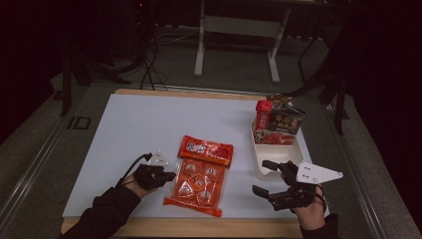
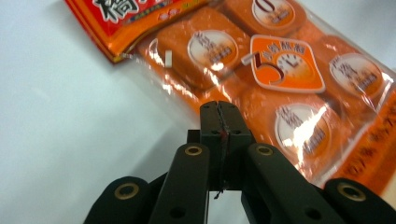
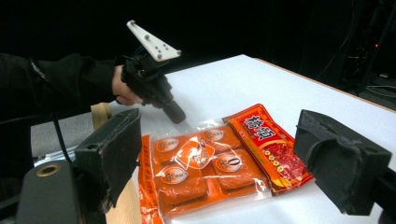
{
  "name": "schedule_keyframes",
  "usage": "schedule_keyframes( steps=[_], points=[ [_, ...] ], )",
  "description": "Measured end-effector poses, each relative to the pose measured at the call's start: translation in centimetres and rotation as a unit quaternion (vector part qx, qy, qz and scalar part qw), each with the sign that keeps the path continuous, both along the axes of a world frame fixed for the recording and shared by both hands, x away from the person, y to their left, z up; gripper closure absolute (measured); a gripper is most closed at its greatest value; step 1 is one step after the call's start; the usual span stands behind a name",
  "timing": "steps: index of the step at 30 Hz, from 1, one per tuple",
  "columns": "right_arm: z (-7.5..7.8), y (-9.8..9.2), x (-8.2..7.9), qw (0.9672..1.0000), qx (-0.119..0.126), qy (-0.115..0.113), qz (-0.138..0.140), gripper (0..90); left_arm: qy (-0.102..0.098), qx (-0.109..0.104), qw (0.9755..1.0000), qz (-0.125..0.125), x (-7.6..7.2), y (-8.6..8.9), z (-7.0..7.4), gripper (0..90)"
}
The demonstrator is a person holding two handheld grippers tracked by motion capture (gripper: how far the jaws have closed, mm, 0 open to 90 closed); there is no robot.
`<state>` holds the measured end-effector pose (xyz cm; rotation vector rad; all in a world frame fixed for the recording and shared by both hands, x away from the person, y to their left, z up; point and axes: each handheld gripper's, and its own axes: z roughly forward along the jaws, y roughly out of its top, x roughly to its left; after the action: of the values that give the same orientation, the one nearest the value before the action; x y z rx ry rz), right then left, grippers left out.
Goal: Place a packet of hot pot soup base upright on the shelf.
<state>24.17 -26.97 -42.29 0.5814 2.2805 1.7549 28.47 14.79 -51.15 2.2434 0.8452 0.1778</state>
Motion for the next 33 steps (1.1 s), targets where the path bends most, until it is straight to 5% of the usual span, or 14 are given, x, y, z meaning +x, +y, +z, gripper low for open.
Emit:
schedule_keyframes(
  steps=[5,8,11,33],
  points=[
    [0.0,0.0,0.0,1.0000,0.003,-0.001,-0.002,15.1,0.017,0.020,0.9992,-0.031,-1.0,-0.4,-0.8,90.0],
    [0.1,-0.1,0.1,1.0000,0.003,-0.001,-0.005,15.0,0.032,0.015,0.9982,-0.049,-1.2,-1.0,-1.4,90.0],
    [0.0,0.0,0.0,1.0000,0.000,-0.007,-0.006,14.7,0.022,0.025,0.9983,-0.048,-1.3,-1.7,-1.4,90.0],
    [-0.2,0.1,0.0,0.9998,-0.002,-0.010,-0.015,15.5,0.021,-0.005,0.9969,-0.076,-1.0,-5.7,-1.8,90.0]
  ],
)
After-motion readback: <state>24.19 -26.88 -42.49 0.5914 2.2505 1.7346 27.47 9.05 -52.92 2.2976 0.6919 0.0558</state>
